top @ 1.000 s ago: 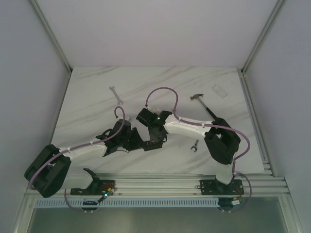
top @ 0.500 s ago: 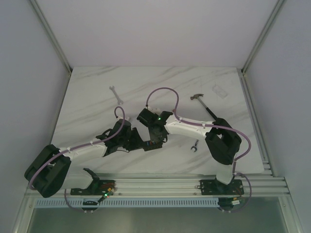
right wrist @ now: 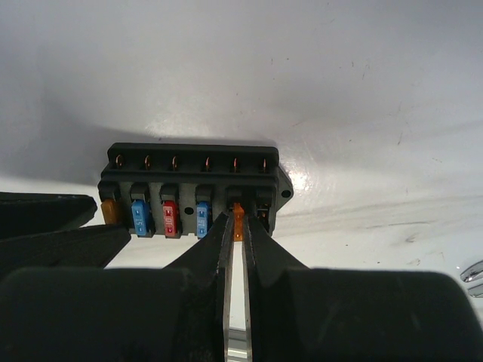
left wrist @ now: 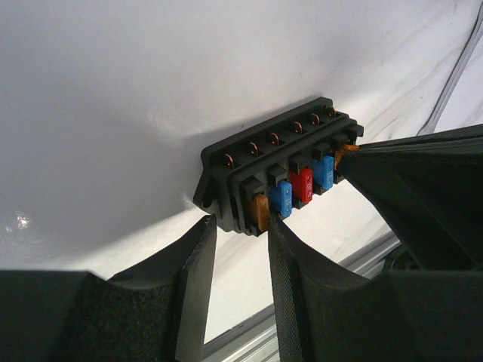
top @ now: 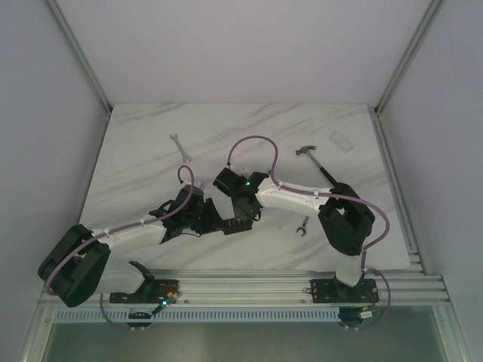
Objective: Snap on the fuse box
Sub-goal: Install the fuse at the fuse box base.
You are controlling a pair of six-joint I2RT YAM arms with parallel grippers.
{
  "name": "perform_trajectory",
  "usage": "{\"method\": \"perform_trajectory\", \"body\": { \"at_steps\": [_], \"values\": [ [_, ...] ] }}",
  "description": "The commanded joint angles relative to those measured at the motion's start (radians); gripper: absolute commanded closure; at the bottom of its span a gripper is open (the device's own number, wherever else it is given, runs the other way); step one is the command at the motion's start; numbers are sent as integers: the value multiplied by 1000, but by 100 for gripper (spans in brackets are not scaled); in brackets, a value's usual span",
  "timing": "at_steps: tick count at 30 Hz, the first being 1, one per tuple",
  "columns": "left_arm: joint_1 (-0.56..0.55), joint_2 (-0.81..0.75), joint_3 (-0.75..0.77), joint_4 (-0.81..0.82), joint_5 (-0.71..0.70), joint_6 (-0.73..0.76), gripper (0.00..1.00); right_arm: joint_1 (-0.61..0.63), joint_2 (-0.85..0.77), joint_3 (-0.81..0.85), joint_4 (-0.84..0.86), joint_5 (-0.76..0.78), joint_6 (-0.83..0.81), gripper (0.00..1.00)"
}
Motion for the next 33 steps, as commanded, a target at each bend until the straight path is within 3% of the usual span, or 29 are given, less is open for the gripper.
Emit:
{"method": "perform_trajectory", "body": {
  "at_steps": [1, 33],
  "values": [
    [9, 4, -20, -55, -17, 13, 58, -7, 139, -69, -132, 67, -38, 100],
    [8, -11, -26, -51, -23, -4, 59, 35, 239, -15, 11, -57, -44, 100]
  ]
}}
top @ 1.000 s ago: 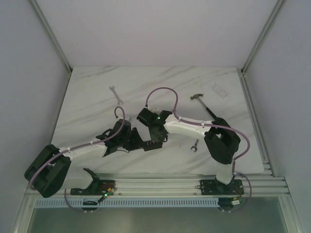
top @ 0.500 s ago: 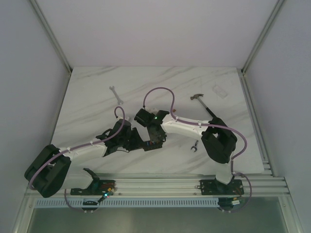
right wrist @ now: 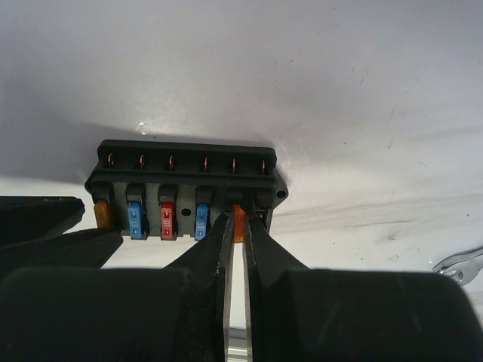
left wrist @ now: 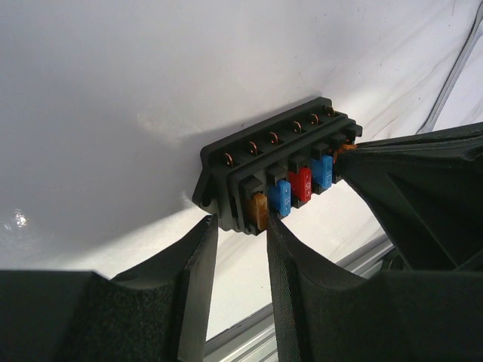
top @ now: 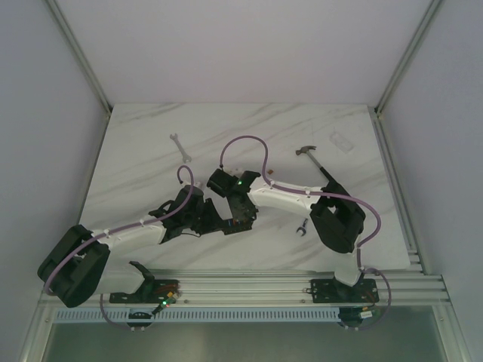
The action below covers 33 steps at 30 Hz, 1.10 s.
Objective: Snap on the fuse box
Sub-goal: Install the fuse at the fuse box base.
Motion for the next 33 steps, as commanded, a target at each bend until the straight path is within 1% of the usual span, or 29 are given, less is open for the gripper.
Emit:
{"method": "perform_trajectory", "body": {
  "at_steps": [1, 8, 12, 15, 19, 24, 26, 29, 32, 33],
  "values": [
    [9, -7, -24, -50, -23, 3, 59, 7, 171, -109, 96, -93, 9, 100],
    [9, -9, -28, -46, -21, -1, 60, 7, 224, -131, 110, -102, 9, 100],
    [9, -7, -28, -45, -20, -2, 60, 9, 200, -129, 145, -137, 5, 100],
    [9, -7, -27, -43, -18, -2, 60, 6, 203, -126, 137, -127, 8, 100],
    [9, -21, -32, -43, -19, -3, 60, 3, 130, -140, 121, -97, 18, 100],
    [9, -29, -31, -43, -19, -1, 60, -12, 36, -121, 60, -36, 28, 100],
    [9, -34, -33, -43, -19, -2, 60, -15, 8, -110, 42, -18, 29, 96],
    [8, -44, -36, -44, -20, 0, 59, -16, -26, -84, 20, -4, 30, 87],
    [8, -44, -36, -44, -15, 1, 58, -18, -47, -62, 6, 6, 33, 81],
    [8, -44, -35, -45, -13, 1, 58, -19, -53, -56, 3, 7, 35, 78]
  ]
}}
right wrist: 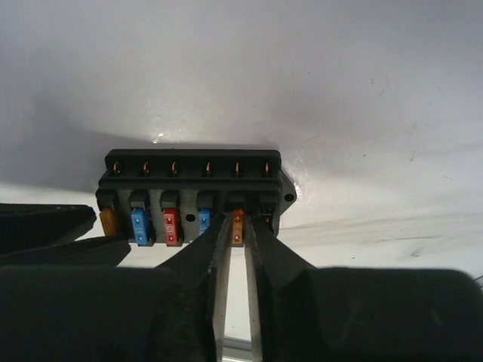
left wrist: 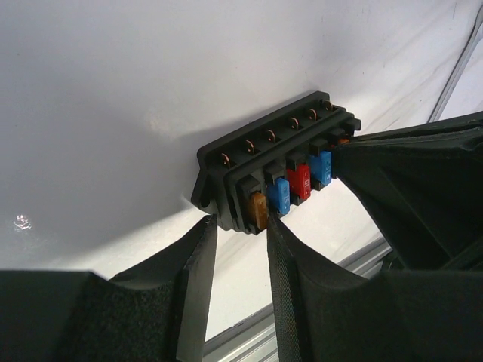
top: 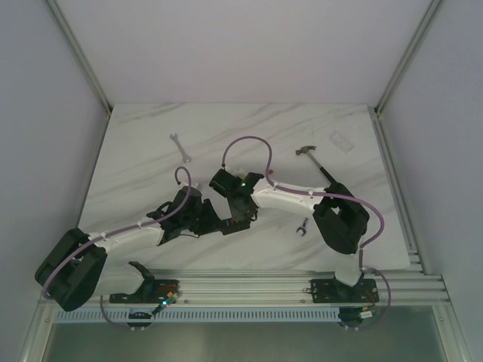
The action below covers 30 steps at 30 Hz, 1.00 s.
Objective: Snap on the fuse box
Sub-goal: Install the fuse at the fuse box base.
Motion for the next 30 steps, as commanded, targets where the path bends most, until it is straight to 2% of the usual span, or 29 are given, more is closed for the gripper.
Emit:
{"method": "perform_trajectory", "body": {
  "at_steps": [1, 2, 4, 16, 24, 30],
  "values": [
    [4, -14, -17, -41, -8, 9, 57, -11, -15, -2, -87, 31, 17, 74],
    [4, -13, -17, -41, -8, 9, 57, -13, -21, 3, -88, 32, 19, 70],
    [3, -13, -15, -40, -6, 10, 57, -16, -32, 12, -87, 33, 21, 68],
    [4, -18, -1, -41, 0, 8, 53, -27, -68, 23, -52, 5, 22, 70],
    [4, -26, 4, -40, 1, 6, 52, -26, -67, 0, -34, -6, 29, 73],
    [4, -25, 10, -40, 3, 7, 50, -28, -50, -6, -10, -48, 33, 79]
  ]
}}
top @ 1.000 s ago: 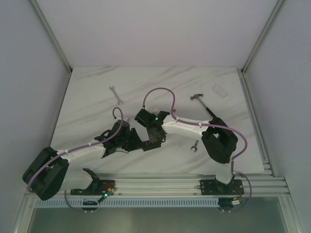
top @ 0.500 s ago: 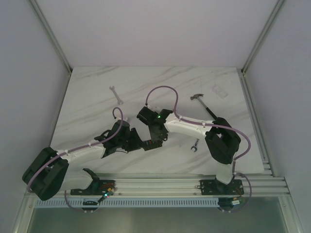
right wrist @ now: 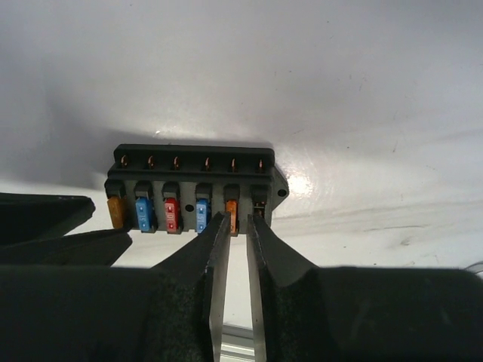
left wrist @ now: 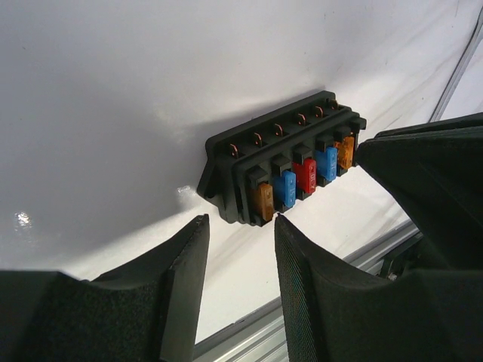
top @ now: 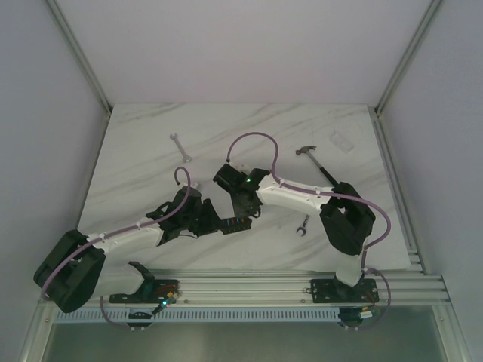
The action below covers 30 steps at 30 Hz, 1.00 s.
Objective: Snap on the fuse box
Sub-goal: Install the fuse at the fuse box base.
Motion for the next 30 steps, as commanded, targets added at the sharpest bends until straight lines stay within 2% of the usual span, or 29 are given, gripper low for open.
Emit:
{"method": "perform_trajectory", "body": {
  "at_steps": [1, 12, 23, 30],
  "values": [
    [4, -10, 11, -24, 2, 8, 50, -2, -4, -10, 16, -40, 18, 80],
    [4, 0, 23, -24, 2, 12, 50, -4, 30, -18, -20, -41, 38, 88],
    [4, 0, 25, -24, 1, 13, 50, -3, -4, 2, -38, 1, 32, 87],
    [4, 12, 30, -21, 7, 14, 50, -4, 21, -17, -13, -32, 25, 88]
  ]
}}
